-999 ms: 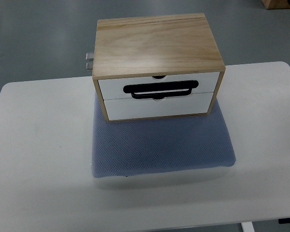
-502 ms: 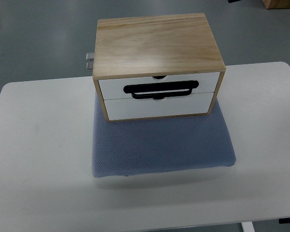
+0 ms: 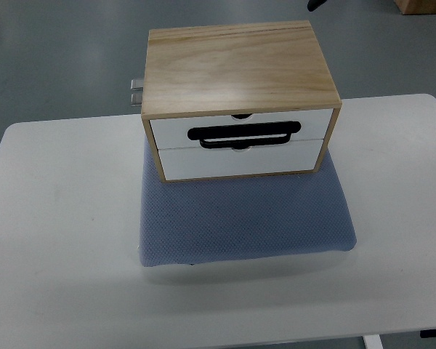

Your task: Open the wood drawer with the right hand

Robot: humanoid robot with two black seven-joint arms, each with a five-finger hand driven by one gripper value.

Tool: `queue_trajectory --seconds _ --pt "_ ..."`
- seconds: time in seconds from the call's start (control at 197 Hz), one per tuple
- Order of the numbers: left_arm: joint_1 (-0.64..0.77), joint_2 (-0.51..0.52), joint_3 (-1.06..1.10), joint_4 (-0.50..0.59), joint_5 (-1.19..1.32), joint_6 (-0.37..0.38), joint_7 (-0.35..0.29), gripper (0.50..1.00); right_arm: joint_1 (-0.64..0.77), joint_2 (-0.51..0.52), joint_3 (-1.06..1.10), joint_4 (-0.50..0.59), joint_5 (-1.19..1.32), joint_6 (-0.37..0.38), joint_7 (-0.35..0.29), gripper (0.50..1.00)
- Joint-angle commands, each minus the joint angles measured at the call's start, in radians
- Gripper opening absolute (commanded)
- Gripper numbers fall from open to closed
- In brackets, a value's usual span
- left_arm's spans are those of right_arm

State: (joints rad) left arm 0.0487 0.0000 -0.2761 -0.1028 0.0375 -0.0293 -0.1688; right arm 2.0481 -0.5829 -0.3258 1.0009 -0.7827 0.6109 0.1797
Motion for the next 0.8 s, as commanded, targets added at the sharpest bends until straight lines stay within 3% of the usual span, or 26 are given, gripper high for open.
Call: queue_trajectory --seconds 0.0,0.183,0.37,0.649,0.796 --pt "0.000 0.000 0.000 0.000 0.001 0.000 0.000 1.000 0.012 0.038 -0.021 0.019 -0.009 0.000 -0.046 0.944" --pt "0.000 0.000 0.000 0.000 0.001 0.000 0.000 1.000 0.027 0.041 -0.021 0.096 -0.006 0.000 -0.054 0.942" --pt "0.000 0.000 0.000 0.000 0.001 0.000 0.000 1.000 0.024 0.061 -0.022 0.104 0.026 0.000 -0.060 0.940" --pt "0.000 0.000 0.000 0.000 0.001 0.000 0.000 1.000 0.012 0.046 -0.124 0.176 0.335 0.000 -0.157 0.940" --pt "0.000 0.000 0.000 0.000 -0.001 0.000 0.000 1.000 0.012 0.045 -0.167 0.185 0.353 0.000 -0.184 0.940"
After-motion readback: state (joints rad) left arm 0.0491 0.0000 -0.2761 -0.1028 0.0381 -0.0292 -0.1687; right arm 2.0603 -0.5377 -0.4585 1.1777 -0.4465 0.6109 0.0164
